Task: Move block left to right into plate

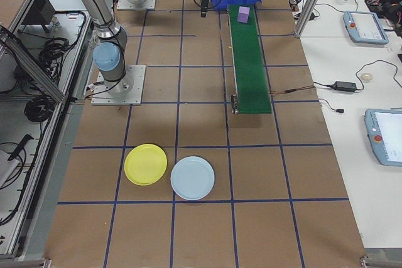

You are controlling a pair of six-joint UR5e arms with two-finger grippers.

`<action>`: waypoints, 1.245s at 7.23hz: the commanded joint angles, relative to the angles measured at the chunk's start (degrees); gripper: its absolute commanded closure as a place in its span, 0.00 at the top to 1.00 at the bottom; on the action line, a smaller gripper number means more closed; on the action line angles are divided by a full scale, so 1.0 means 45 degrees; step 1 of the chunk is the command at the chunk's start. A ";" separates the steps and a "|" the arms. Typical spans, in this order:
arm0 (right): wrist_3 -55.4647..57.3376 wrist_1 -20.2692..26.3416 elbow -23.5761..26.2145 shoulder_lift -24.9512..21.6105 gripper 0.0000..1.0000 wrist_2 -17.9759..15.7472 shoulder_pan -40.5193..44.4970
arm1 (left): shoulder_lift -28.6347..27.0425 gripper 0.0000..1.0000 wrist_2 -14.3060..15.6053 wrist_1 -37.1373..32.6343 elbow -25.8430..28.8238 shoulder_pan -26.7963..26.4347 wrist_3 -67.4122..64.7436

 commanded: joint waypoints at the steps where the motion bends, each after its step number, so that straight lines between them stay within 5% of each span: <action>1: -0.0319 -0.0981 -0.0151 0.0921 1.00 0.1998 -0.1225 | -0.0275 1.00 -0.0354 0.0864 -0.0908 0.0550 0.1225; 3: -0.0087 -0.3725 0.0002 0.2347 1.00 0.3471 -0.1448 | -0.0509 1.00 -0.0592 0.0890 -0.0972 0.0552 0.1089; 6: 0.0518 -0.4423 0.0470 0.3485 1.00 0.4780 -0.1390 | -0.0704 0.96 -0.1002 0.0929 -0.1089 0.0552 0.1147; 7: 0.0598 -0.5255 0.0550 0.4106 1.00 0.5095 -0.1389 | -0.0802 0.60 -0.1021 0.0910 -0.1070 0.0552 0.1303; 8: 0.0599 -0.5534 0.0647 0.4518 1.00 0.5639 -0.1389 | -0.0784 0.40 -0.0983 0.0910 -0.1011 0.0552 0.1575; 9: 0.0580 -0.5846 0.0958 0.4677 0.99 0.6031 -0.1409 | -0.0610 0.40 -0.0808 0.0910 -0.0779 0.0552 0.1481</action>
